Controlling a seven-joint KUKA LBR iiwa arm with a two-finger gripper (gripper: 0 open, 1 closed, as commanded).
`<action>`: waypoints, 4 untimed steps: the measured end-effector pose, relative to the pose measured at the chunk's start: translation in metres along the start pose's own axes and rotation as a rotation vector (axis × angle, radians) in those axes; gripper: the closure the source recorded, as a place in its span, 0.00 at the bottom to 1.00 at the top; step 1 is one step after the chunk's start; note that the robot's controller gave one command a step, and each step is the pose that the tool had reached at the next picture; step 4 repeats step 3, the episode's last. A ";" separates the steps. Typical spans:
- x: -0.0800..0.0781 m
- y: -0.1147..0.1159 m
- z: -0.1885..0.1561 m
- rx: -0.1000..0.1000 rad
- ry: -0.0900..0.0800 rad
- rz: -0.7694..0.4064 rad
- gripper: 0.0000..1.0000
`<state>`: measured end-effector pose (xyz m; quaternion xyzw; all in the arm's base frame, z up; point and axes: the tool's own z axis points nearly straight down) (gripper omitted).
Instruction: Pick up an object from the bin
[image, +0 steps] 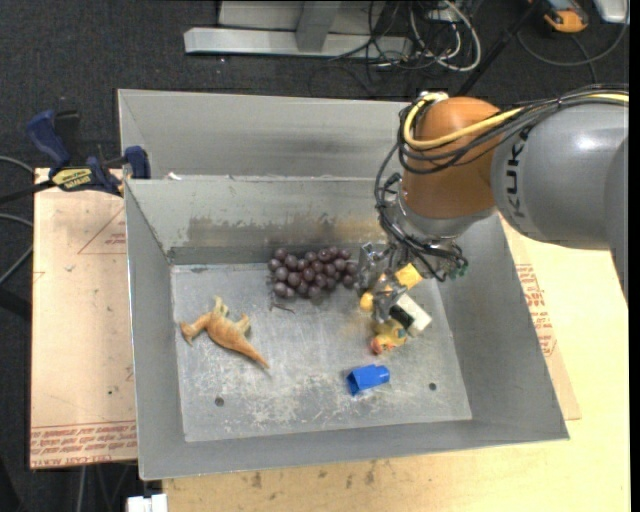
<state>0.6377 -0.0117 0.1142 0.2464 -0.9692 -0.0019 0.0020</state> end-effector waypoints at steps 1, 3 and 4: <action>-0.008 -0.001 -0.085 0.005 -0.007 0.022 1.00; -0.004 0.005 -0.113 0.002 -0.001 -0.046 1.00; -0.004 0.005 -0.113 0.002 -0.001 -0.046 1.00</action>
Offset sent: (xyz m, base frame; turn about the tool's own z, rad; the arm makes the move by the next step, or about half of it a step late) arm 0.0000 0.0000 0.0000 0.0000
